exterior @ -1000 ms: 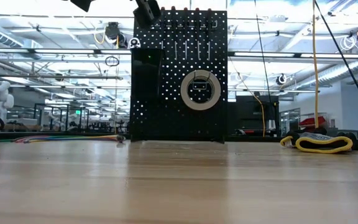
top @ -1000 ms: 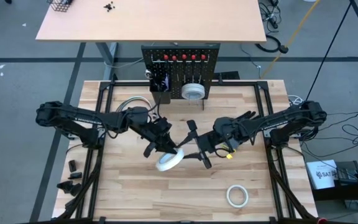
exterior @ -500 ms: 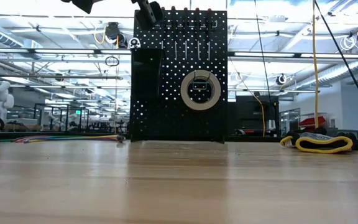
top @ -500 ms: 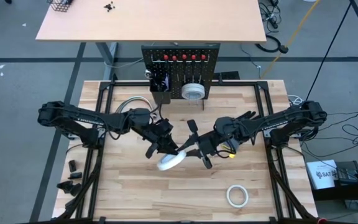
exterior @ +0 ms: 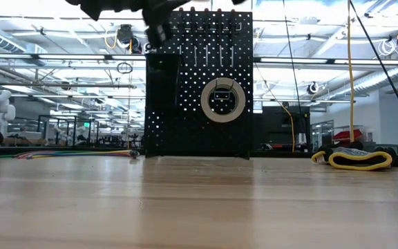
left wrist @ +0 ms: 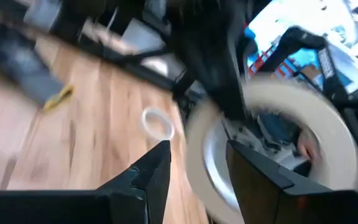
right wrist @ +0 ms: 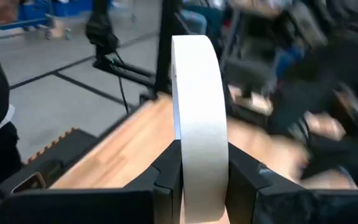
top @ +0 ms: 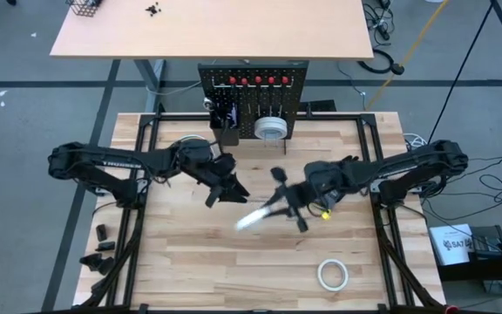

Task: Hang tools onto peg board
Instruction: Hang the white tape on the peg board

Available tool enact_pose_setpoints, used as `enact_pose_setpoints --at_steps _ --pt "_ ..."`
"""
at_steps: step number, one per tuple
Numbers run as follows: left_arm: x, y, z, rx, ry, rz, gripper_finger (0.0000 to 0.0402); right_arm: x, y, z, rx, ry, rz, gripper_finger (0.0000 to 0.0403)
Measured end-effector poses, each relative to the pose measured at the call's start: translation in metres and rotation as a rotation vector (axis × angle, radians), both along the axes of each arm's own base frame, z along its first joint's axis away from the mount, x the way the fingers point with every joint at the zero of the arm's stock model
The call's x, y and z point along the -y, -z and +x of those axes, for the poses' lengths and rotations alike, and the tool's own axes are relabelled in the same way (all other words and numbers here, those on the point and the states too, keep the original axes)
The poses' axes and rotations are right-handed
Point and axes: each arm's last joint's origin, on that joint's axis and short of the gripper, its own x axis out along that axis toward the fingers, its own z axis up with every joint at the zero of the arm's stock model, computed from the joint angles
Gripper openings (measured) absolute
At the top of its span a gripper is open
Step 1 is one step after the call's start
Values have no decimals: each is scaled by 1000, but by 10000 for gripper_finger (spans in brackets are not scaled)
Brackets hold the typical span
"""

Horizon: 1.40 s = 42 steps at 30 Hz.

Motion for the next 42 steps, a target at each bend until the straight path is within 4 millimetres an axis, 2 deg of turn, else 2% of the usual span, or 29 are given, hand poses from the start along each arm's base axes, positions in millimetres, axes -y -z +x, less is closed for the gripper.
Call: enact_pose_setpoints --at_steps 4,8,11,16,19,22,26,30,42 --pt "-13 8 -14 -170 -45 -25 159 15 -10 -21 -112 76 54 72" --pt "-18 7 -27 -231 -123 36 159 29 -14 -48 -202 221 32 72" --pt "-16 0 -34 -204 -193 107 159 43 -7 -69 -182 341 9 72" --pt "-11 -10 -38 -141 -287 201 160 66 21 -91 -119 515 57 72" --pt "-9 -11 -37 -128 -343 235 160 79 37 -92 -71 586 119 72" --pt "-9 -12 -35 -107 -378 251 160 89 37 -89 -4 618 140 72" --pt "-10 -14 -34 -84 -383 266 160 105 48 -86 -53 679 134 72" --pt "-10 -15 -33 -73 -385 264 160 115 54 -81 -80 623 190 72" --pt "-10 -14 -33 -75 -386 261 160 142 72 -71 -109 651 178 72"
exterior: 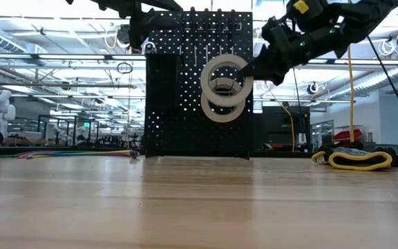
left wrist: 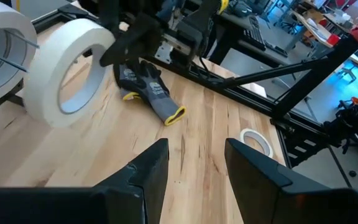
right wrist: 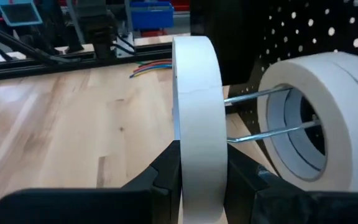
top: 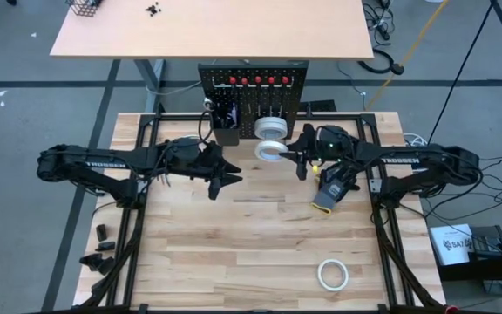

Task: Hang tools onto peg board
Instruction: Hang the white tape on the peg board

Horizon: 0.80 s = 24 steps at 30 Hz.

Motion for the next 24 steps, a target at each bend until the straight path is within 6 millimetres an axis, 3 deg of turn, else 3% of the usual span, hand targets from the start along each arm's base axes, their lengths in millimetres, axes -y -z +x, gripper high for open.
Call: enact_pose_setpoints --at_steps 18,24 --pt "0 0 0 3 0 2 160 28 13 -1 -22 88 14 72" --pt "0 0 0 -4 3 8 160 30 13 -1 -22 95 14 139"
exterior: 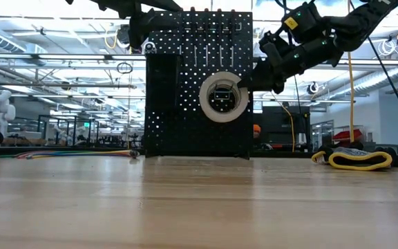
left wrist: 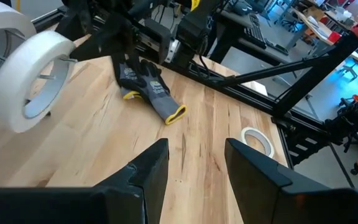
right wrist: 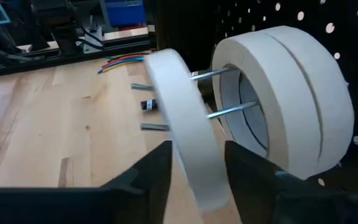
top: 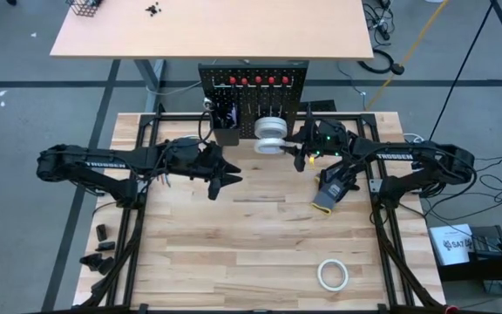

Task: Hang tools onto peg board
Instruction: Hang the white tape on the peg board

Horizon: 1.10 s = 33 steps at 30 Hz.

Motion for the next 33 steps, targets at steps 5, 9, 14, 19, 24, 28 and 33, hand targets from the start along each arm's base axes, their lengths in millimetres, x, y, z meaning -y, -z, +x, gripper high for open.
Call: enact_pose_setpoints --at_steps 5,9,14,19,24,28,33 --pt "0 0 0 0 0 1 160 0 0 0 -3 -3 -9 180" --pt "0 0 0 -1 1 1 160 0 -1 -1 -7 -11 -33 189" --pt "0 2 -1 -20 1 -2 160 -4 -15 -7 38 -17 -76 184" --pt "0 6 -2 -60 -1 -10 160 -14 -34 -14 120 -34 -81 177" --pt "0 6 -2 -57 -7 -6 160 -28 -36 -10 148 -74 -25 105" --pt "0 5 -2 -55 -10 0 160 -33 -38 -3 144 -75 -38 13" --pt "-1 5 -2 -55 -24 7 160 -30 -45 6 133 -36 -48 2"
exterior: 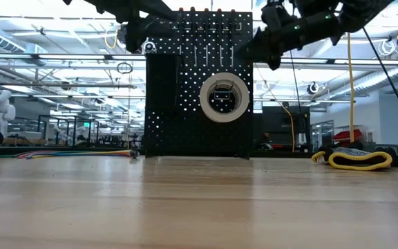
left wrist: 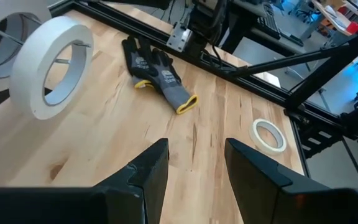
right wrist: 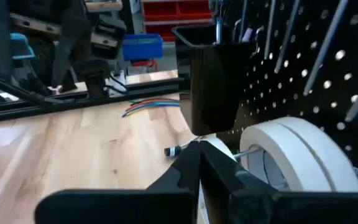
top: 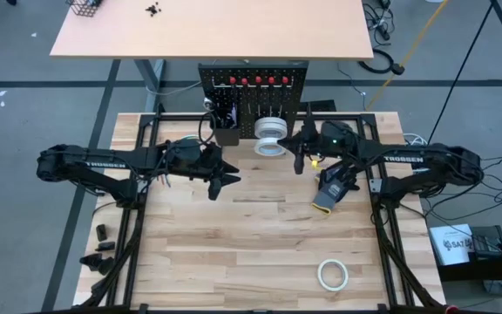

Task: Hang tools onto peg board
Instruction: Hang the white tape on the peg board

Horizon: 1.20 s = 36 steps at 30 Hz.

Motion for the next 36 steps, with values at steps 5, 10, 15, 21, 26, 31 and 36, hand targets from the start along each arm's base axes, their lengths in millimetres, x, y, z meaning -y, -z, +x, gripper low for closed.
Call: enact_pose_setpoints --at_steps 5,10,15,21,26,31,36 --pt "-1 0 0 0 -21 9 160 5 9 16 -79 3 41 1" --pt "-1 0 0 0 -23 10 160 10 7 28 -105 25 25 1" --pt "-1 0 0 -1 -23 10 160 13 5 34 -173 38 -1 0" --pt "-1 0 0 -1 -23 10 160 14 4 35 -186 57 -27 0" --pt "-1 0 0 -1 -15 27 160 16 3 34 -203 118 -76 0" --pt "-1 0 0 -1 -15 27 160 19 3 33 -224 190 -125 0" --pt "-1 0 0 -1 -15 29 160 21 3 33 -222 222 -141 0"
